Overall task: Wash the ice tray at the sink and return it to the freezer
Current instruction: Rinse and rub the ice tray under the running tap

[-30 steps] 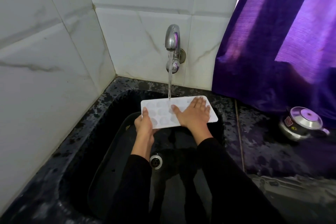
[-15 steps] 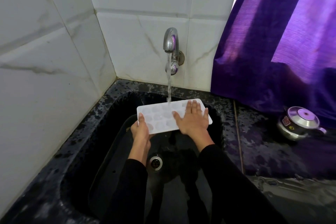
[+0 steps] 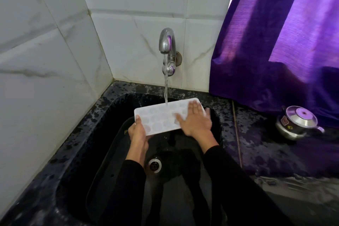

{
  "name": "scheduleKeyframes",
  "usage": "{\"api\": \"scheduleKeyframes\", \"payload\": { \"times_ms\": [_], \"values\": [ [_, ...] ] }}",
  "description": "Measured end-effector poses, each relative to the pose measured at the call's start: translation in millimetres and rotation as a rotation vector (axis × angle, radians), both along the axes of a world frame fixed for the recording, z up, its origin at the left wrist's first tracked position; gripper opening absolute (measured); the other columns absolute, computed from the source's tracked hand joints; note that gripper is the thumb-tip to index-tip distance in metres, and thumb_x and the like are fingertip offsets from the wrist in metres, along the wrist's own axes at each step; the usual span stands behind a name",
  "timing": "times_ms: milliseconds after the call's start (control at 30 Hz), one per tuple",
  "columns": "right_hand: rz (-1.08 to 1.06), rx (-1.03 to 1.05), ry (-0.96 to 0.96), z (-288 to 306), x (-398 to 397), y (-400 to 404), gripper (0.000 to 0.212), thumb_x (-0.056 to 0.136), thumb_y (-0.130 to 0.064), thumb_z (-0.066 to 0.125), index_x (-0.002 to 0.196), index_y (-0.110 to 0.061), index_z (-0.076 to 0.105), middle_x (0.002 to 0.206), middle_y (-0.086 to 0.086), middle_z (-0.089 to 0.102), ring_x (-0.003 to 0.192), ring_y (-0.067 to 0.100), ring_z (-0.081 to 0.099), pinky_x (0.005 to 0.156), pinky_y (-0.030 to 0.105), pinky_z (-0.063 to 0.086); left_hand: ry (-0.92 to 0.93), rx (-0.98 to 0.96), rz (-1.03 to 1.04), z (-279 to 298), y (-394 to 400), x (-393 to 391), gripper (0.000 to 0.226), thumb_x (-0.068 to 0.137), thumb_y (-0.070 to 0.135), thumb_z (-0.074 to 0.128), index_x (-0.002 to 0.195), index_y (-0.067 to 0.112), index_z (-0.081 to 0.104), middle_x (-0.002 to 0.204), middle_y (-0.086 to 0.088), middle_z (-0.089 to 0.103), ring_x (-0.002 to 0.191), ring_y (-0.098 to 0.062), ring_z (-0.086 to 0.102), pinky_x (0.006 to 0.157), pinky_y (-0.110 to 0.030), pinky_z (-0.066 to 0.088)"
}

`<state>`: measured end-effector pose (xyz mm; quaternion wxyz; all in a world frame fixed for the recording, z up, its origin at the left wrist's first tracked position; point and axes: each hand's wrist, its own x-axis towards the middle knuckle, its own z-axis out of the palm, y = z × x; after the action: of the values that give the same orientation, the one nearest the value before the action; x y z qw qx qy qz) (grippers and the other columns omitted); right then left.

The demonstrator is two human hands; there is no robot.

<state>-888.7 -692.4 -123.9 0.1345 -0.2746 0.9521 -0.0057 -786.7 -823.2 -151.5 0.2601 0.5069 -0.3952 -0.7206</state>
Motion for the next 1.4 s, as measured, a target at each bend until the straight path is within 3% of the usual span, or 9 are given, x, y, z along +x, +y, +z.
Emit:
{"api": "scheduleKeyframes", "payload": {
  "times_ms": [133,333,600,767,1067,1133,1200,1267,1400],
  "values": [
    [-0.091,-0.007,-0.001,-4.2,15.3,-10.2,0.075,0.099,-0.051,0.007,0.149,0.001,-0.011,0.159,0.017,-0.014,0.147,0.027,-0.013,0.12,0.044,-0.007,0.0,-0.035,-0.057,3.4,10.4,-3.2,0.03,0.101,0.034,0.045,0.102,0.007,0.057,0.088,-0.007,0.065,0.082,-0.024,0.064,0.076,-0.042,0.054],
    [0.354,-0.142,0.039,-5.1,52.5,-38.4,0.06,0.102,-0.044,0.014,0.153,-0.017,-0.005,0.161,0.003,-0.01,0.148,0.017,-0.011,0.119,0.038,-0.01,-0.003,-0.04,-0.094,-6.5,24.3,-7.9,0.037,0.1,0.034,0.048,0.079,0.006,0.061,0.075,-0.008,0.062,0.068,-0.02,0.06,0.073,-0.037,0.053],
    [-0.094,0.01,-0.059,-7.7,12.3,-11.2,0.077,0.098,-0.056,0.008,0.15,-0.002,-0.013,0.159,0.015,-0.016,0.147,0.027,-0.015,0.119,0.046,-0.009,-0.024,-0.035,0.007,-4.3,8.2,9.1,0.03,0.101,0.034,0.046,0.096,0.006,0.056,0.095,-0.01,0.064,0.088,-0.027,0.063,0.086,-0.046,0.054],
    [0.314,-0.152,0.005,-8.7,55.5,-40.8,0.066,0.101,-0.048,0.013,0.152,-0.01,-0.006,0.161,0.007,-0.011,0.148,0.021,-0.013,0.12,0.041,-0.009,-0.021,-0.074,-0.037,-4.3,24.6,-0.4,0.039,0.1,0.032,0.048,0.07,0.009,0.055,0.068,-0.005,0.058,0.066,-0.02,0.057,0.067,-0.033,0.05],
    [-0.078,-0.123,-0.156,-8.4,13.6,-17.7,0.11,0.067,-0.091,0.034,0.152,-0.032,-0.004,0.157,0.007,-0.024,0.142,0.033,-0.028,0.101,0.067,-0.022,-0.026,-0.039,-0.019,-9.5,10.2,18.4,0.032,0.098,0.038,0.051,0.094,0.008,0.06,0.096,-0.01,0.067,0.089,-0.028,0.066,0.086,-0.044,0.056],
    [-0.114,-0.14,-0.251,0.5,3.4,-13.1,0.109,0.059,-0.088,0.053,0.149,-0.04,0.014,0.159,0.009,-0.017,0.141,0.038,-0.027,0.099,0.073,-0.015,-0.005,-0.032,-0.03,-14.6,8.3,24.0,0.031,0.097,0.04,0.053,0.086,0.012,0.061,0.096,-0.009,0.068,0.089,-0.027,0.067,0.086,-0.045,0.055],
    [-0.156,-0.208,-0.34,7.7,-3.5,-7.7,0.091,0.058,-0.072,0.072,0.136,-0.039,0.038,0.156,0.009,0.013,0.144,0.04,-0.004,0.104,0.074,0.01,-0.006,-0.019,-0.047,-18.1,9.4,32.3,0.033,0.094,0.044,0.056,0.086,0.014,0.064,0.099,-0.009,0.07,0.092,-0.027,0.068,0.088,-0.044,0.055],
    [-0.194,-0.241,-0.355,9.3,-3.3,-3.1,0.078,0.057,-0.059,0.081,0.124,-0.036,0.048,0.139,0.002,0.037,0.134,0.03,0.02,0.099,0.058,0.033,-0.016,0.011,-0.061,-24.9,14.6,39.6,0.036,0.091,0.049,0.056,0.089,0.014,0.066,0.098,-0.008,0.071,0.094,-0.028,0.068,0.089,-0.046,0.055],
    [-0.239,-0.263,-0.244,2.4,8.2,-2.7,0.073,0.05,-0.056,0.086,0.112,-0.034,0.055,0.121,-0.007,0.048,0.124,0.021,0.028,0.093,0.047,0.036,0.006,0.154,-0.053,-31.7,25.7,44.8,0.06,0.085,0.065,0.054,0.109,0.011,0.063,0.099,-0.009,0.07,0.094,-0.031,0.068,0.089,-0.051,0.054]
  ]
}}
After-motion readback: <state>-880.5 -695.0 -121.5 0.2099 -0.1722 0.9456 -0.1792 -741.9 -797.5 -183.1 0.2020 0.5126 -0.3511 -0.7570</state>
